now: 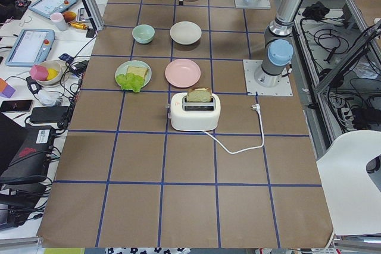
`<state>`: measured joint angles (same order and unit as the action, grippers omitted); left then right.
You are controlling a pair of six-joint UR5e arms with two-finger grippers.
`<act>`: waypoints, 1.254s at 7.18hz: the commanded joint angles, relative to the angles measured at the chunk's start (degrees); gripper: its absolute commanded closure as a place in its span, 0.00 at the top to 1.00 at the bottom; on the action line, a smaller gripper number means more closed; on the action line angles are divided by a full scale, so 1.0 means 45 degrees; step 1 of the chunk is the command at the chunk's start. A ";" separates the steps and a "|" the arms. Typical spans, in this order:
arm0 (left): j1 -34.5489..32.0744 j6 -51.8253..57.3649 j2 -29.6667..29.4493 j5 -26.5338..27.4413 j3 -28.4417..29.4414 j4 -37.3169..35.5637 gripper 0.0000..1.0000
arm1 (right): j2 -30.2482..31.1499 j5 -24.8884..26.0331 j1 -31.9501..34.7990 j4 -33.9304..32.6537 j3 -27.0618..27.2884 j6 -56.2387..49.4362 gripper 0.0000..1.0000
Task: Stack three plates with pink and blue
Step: 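Move the right gripper down to the rim of the light blue plate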
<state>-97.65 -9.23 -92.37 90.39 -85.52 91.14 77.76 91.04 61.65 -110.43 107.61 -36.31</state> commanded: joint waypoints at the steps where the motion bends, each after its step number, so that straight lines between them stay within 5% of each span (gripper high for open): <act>1: 0.0000 0.0000 0.0000 0.0010 0.0000 0.0000 1.00 | 0.0026 0.0042 -0.0263 -0.1238 0.0635 -0.0721 1.00; 4: 0.0000 0.0000 0.0000 -0.0029 0.0000 0.0000 1.00 | -0.0053 0.0198 -0.0515 -0.2392 0.1706 -0.0564 1.00; 9: 0.0176 0.0000 0.0000 -0.0048 -0.0039 0.0019 1.00 | -0.0598 0.0159 -0.1025 -0.2471 0.1808 -0.0506 1.00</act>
<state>-96.91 -9.23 -92.37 90.18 -85.69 91.25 75.81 91.78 57.12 -121.54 115.58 -38.70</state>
